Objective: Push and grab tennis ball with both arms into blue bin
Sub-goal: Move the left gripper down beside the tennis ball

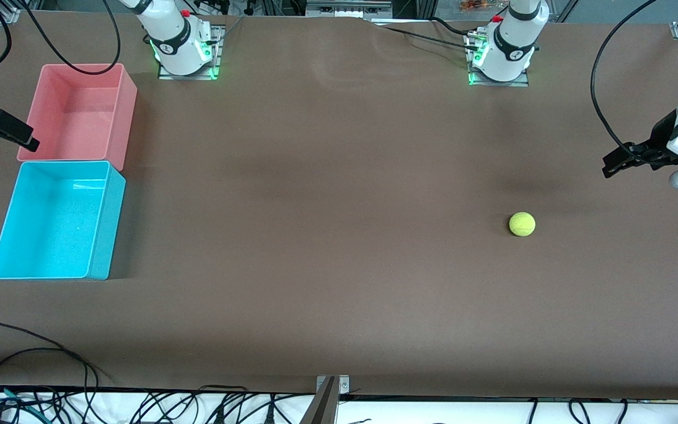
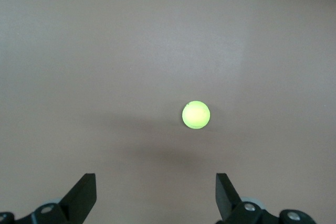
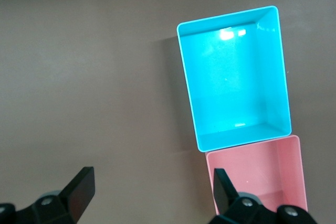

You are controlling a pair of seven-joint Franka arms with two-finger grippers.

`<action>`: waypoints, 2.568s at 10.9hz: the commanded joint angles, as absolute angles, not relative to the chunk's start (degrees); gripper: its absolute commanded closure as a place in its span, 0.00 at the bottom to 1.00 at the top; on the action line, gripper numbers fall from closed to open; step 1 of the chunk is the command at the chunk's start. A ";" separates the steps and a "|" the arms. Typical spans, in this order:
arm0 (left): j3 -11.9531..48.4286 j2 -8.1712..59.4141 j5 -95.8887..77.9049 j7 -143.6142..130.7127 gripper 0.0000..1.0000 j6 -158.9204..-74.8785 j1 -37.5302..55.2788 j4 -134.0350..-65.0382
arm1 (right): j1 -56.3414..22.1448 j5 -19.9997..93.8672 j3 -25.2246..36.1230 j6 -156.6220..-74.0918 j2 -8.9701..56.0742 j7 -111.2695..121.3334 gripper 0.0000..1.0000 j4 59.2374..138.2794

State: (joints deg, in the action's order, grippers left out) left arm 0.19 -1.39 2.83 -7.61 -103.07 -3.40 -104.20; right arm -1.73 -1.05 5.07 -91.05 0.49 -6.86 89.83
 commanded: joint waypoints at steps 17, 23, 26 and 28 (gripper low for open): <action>0.53 7.64 2.81 -5.89 0.08 -134.11 -3.78 -124.54 | -1.49 0.53 5.62 -89.91 0.88 -6.24 0.00 88.24; 0.26 7.38 4.03 13.38 1.00 -133.51 -3.87 -125.68 | -1.49 0.97 7.21 -90.18 0.88 -6.06 0.00 88.24; -0.18 7.47 7.11 31.86 1.00 -133.59 -4.83 -126.03 | -1.58 0.97 7.12 -90.18 0.88 -6.15 0.00 88.24; -0.18 7.47 8.17 43.28 1.00 -133.77 -4.83 -126.03 | -1.67 0.97 7.03 -90.18 0.88 -6.15 0.00 88.24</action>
